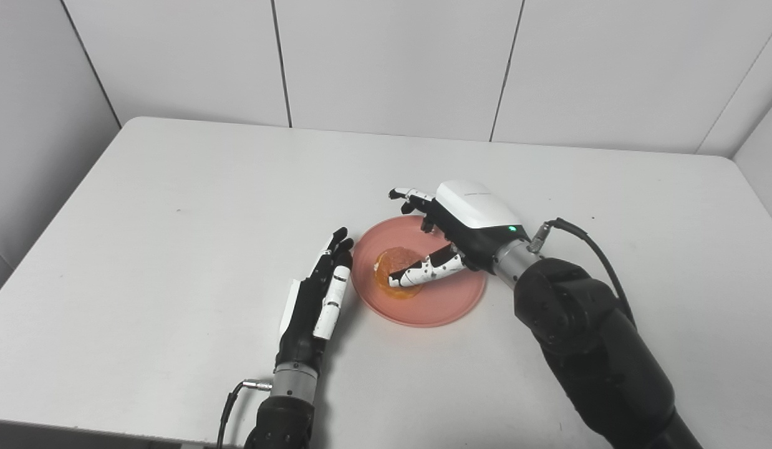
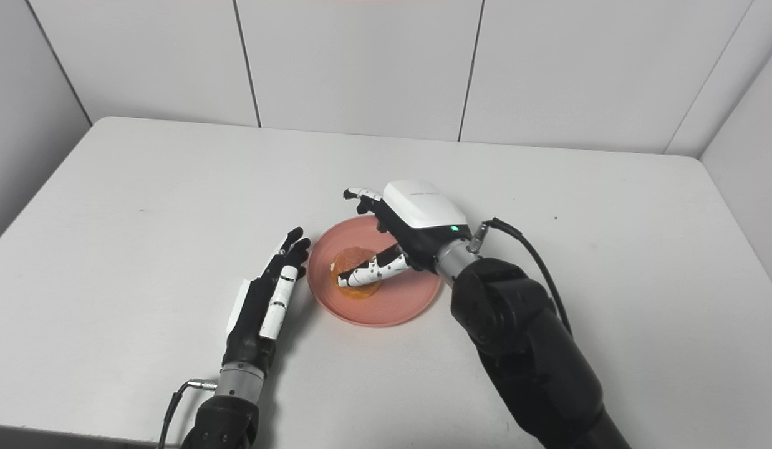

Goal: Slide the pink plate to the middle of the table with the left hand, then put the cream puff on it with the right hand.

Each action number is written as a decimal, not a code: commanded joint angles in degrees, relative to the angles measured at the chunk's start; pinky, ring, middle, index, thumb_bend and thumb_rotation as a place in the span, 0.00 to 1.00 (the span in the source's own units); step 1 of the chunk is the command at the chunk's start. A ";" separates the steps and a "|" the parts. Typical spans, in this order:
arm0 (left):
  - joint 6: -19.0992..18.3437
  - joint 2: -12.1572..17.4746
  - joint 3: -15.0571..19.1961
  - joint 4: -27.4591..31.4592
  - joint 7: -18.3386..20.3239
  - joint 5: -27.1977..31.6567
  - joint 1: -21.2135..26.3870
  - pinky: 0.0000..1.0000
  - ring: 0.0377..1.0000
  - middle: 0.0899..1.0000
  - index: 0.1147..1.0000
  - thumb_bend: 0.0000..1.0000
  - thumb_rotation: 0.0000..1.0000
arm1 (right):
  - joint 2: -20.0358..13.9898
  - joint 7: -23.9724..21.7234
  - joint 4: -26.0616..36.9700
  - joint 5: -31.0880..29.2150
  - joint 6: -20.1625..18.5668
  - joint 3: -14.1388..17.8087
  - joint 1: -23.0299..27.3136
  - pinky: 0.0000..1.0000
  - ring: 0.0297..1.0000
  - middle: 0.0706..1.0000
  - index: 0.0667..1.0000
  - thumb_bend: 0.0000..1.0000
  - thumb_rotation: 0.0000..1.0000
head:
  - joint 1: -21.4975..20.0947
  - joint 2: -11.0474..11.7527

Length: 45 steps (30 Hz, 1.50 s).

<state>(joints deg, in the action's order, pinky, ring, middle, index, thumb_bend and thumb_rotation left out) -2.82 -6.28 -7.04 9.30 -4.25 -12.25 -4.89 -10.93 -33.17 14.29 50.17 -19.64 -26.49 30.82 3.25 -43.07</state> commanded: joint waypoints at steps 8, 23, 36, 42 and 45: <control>2.42 0.53 0.15 1.11 -0.39 -0.26 0.33 0.90 0.92 0.91 0.89 0.52 1.00 | 0.89 10.16 4.25 -10.58 3.22 11.26 -3.39 0.73 0.88 0.94 0.97 0.83 0.77 | -0.66 0.01; 5.04 2.05 1.62 0.13 0.14 0.31 0.03 0.92 0.92 0.91 0.90 0.52 1.00 | 6.43 26.06 3.96 -24.84 8.53 20.54 -19.65 0.92 0.98 0.99 1.00 0.68 1.00 | -1.71 -0.32; 4.95 3.33 2.51 0.43 0.84 -0.28 -0.35 0.93 0.93 0.91 0.90 0.53 1.00 | 11.12 27.56 -1.05 -40.99 14.35 22.14 -26.00 0.98 1.00 0.99 1.00 0.49 1.00 | -1.68 -0.94; 4.62 3.29 3.15 0.23 2.15 1.32 -0.24 0.93 0.93 0.92 0.90 0.51 1.00 | 12.05 26.00 -3.29 -48.06 14.72 21.97 -26.06 1.00 1.00 1.00 1.00 0.40 1.00 | -1.23 -0.62; 4.41 3.38 3.26 0.31 2.79 1.85 -0.45 0.93 0.93 0.91 0.90 0.51 1.00 | 11.95 25.99 -3.91 -48.68 15.44 21.52 -26.34 0.99 0.99 1.00 1.00 0.36 1.00 | -0.96 -0.12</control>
<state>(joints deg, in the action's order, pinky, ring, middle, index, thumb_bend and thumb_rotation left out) 0.70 -4.65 -3.79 8.24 -2.00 -11.39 -4.90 0.68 -7.08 9.91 2.52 -7.88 -4.85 3.41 2.11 -43.24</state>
